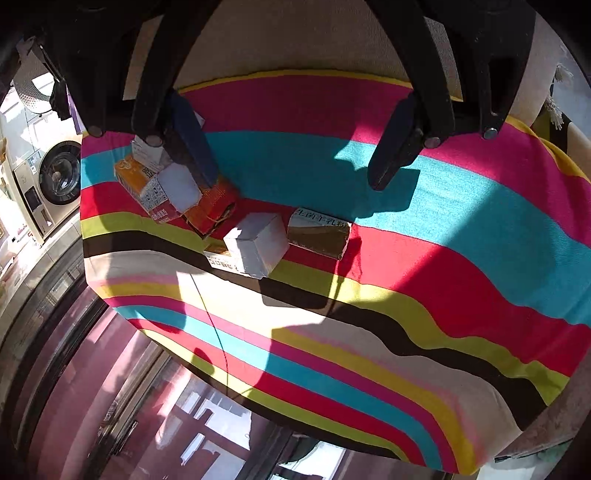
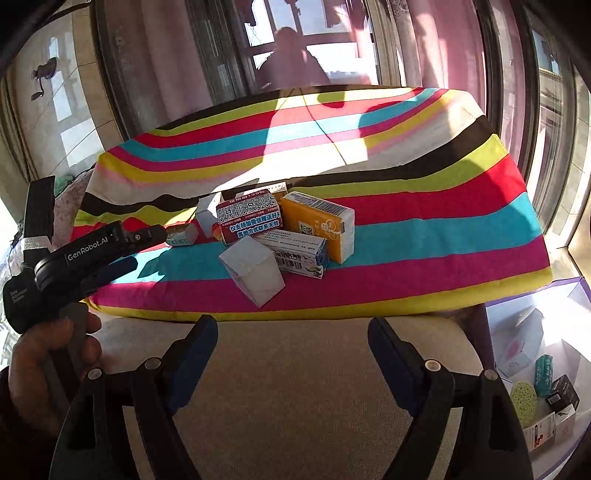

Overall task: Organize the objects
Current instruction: 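Grasp the gold box with the left tool while the right reaches toward the white cube box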

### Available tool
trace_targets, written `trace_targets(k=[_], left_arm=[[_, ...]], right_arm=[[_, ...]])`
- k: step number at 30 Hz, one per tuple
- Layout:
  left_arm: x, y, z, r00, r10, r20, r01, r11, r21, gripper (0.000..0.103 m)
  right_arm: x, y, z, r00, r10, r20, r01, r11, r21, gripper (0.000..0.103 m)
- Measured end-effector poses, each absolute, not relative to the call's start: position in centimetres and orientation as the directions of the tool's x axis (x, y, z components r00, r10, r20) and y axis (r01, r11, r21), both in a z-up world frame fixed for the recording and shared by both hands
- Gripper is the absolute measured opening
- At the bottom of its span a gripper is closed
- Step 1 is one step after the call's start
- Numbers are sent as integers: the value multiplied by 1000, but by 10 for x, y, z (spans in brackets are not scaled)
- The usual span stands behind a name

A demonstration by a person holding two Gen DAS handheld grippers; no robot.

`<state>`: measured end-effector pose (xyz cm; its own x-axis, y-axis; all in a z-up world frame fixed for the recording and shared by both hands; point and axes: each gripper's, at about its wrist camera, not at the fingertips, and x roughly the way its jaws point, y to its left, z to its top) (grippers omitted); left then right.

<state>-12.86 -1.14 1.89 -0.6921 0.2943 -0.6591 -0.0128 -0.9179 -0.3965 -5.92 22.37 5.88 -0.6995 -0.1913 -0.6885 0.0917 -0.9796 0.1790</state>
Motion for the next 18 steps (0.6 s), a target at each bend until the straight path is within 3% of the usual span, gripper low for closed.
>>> trace_targets(k=[8, 12, 14, 18], left_arm=[[-172, 0, 11, -652, 166, -740, -10, -977, -211, 85], [-184, 7, 3, -633, 148, -760, -40, -986, -159, 66], [-183, 7, 3, -635, 161, -756, -52, -985, -167, 50], [-165, -1, 9, -662, 194, -724, -44, -974, -220, 50]], right_arm=[[-86, 207, 56, -679, -232, -697, 154, -973, 174, 85], [-99, 207, 53, -668, -249, -701, 158, -968, 193, 85], [-106, 207, 51, -662, -252, -706, 157, -968, 197, 85], [-115, 204, 50, -670, -248, -700, 166, -969, 185, 85]])
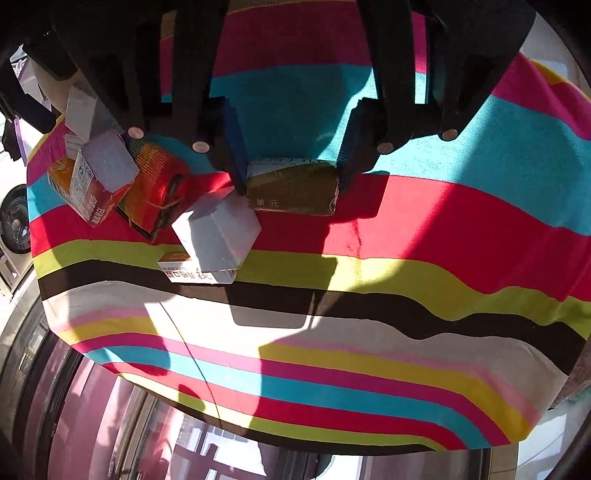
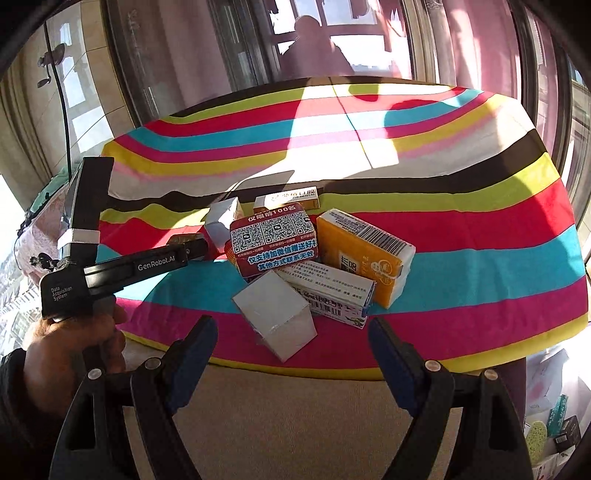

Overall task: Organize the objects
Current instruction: 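Grasp the gold box with the left tool while the right reaches toward the white cube box, then grasp the white cube box with the right tool while the left holds the gold box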

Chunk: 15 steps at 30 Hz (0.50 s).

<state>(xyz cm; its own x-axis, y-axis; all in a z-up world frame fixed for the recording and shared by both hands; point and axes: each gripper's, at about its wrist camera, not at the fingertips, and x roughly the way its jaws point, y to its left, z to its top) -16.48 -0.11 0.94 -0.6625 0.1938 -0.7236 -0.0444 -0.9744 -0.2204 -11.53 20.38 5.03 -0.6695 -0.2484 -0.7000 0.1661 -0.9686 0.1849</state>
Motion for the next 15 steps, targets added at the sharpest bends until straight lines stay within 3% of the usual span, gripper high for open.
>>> trace_targets(k=[6, 10, 15], left_arm=[[-125, -20, 19, -681, 315, -661, -9, -906, -423, 50], [-101, -15, 18, -671, 371, -642, -20, -874, -485, 50], [-86, -6, 21, -672, 390, -629, -49, -872, -488, 50]], right_arm=[[-123, 195, 50, -671, -237, -702, 193, -971, 144, 85], [-128, 193, 49, -671, -235, -703, 200, -971, 133, 84], [-133, 187, 47, -664, -220, -715, 208, -972, 107, 65]])
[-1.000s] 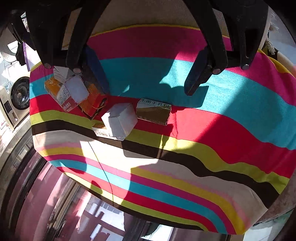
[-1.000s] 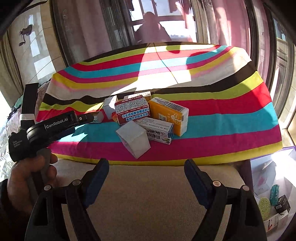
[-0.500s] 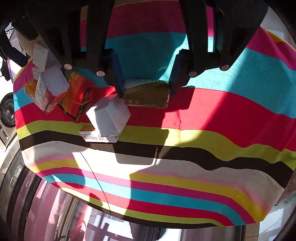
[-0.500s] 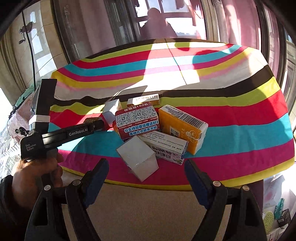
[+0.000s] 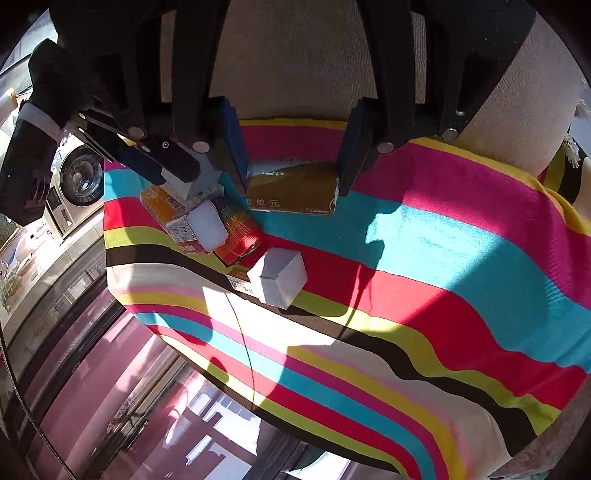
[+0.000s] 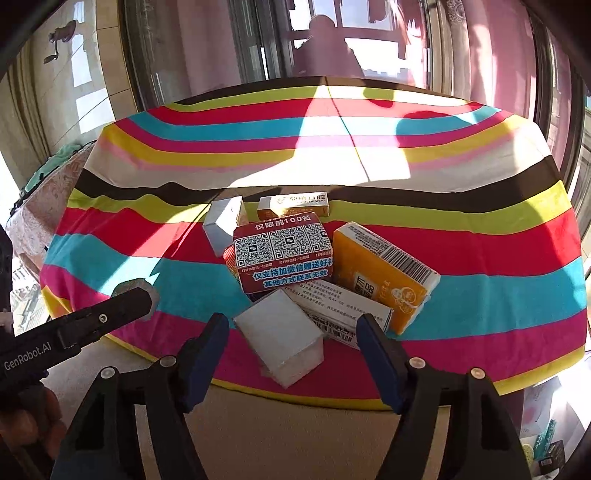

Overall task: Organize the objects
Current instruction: 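Grasp the white cube box with the right tool while the left holds the gold box, then carry the gold box and white cube over the bin and open both tools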

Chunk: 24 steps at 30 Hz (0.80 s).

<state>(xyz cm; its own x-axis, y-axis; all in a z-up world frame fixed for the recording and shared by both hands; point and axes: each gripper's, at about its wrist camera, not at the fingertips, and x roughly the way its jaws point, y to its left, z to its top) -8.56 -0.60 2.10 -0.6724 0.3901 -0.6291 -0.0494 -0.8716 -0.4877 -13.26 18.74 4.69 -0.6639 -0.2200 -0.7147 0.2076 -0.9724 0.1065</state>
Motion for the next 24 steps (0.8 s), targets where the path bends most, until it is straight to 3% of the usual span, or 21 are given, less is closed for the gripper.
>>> trace_targets(k=[2, 4, 24], left_arm=[[-82, -2, 22, -668, 395, -631, -62, -874, -481, 50], [-76, 1, 21, -663, 402, -632, -76, -876, -477, 50], [-38, 36, 27, -629, 470, -619, -188, -865, -465, 50]], right_arm=[[-132, 183, 44, -651, -220, -726, 222, -970, 95, 46], [-131, 183, 40, -638, -219, -738, 225, -970, 93, 42], [-78, 205, 56, -702, -208, -682, 171, -978, 122, 39]])
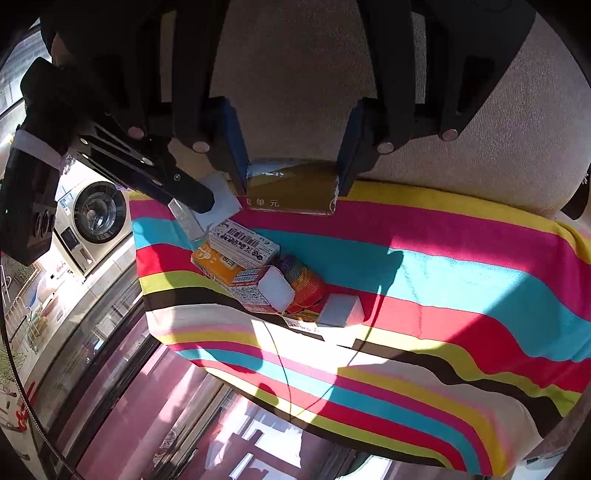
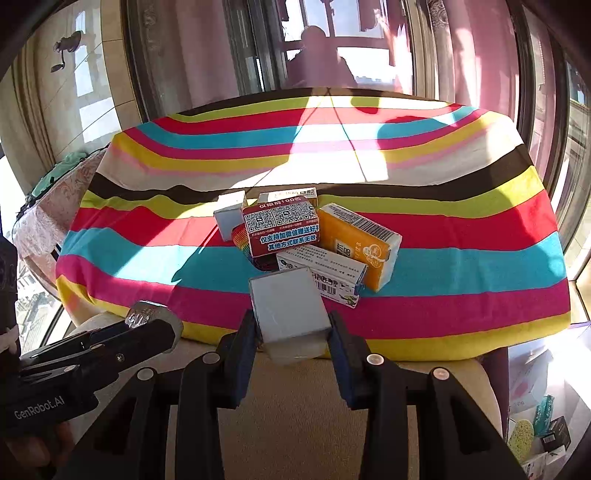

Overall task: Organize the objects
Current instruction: 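Carry the gold box and white cube over the bin and open both tools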

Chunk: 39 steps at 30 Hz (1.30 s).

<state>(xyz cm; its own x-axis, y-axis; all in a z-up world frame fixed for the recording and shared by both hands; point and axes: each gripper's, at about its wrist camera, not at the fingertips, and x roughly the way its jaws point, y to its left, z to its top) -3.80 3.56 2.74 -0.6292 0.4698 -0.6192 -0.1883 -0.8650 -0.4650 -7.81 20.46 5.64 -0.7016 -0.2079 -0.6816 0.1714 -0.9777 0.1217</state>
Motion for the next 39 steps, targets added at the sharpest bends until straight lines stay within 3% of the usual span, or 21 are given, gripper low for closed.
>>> trace_targets(k=[17, 29, 39], left_arm=[[-12, 103, 34, -529, 609, -591, -377, -793, -479, 50], [-7, 176, 39, -400, 712, -577, -501, -697, -513, 50], [-8, 238, 44, -260, 813, -522, -587, -562, -583, 50]], right_arm=[[-1, 277, 62, -794, 68, -604, -175, -977, 121, 38], [37, 355, 45, -722, 255, -643, -468, -865, 182, 38], [65, 404, 45, -661, 366, -655, -613, -767, 190, 38]])
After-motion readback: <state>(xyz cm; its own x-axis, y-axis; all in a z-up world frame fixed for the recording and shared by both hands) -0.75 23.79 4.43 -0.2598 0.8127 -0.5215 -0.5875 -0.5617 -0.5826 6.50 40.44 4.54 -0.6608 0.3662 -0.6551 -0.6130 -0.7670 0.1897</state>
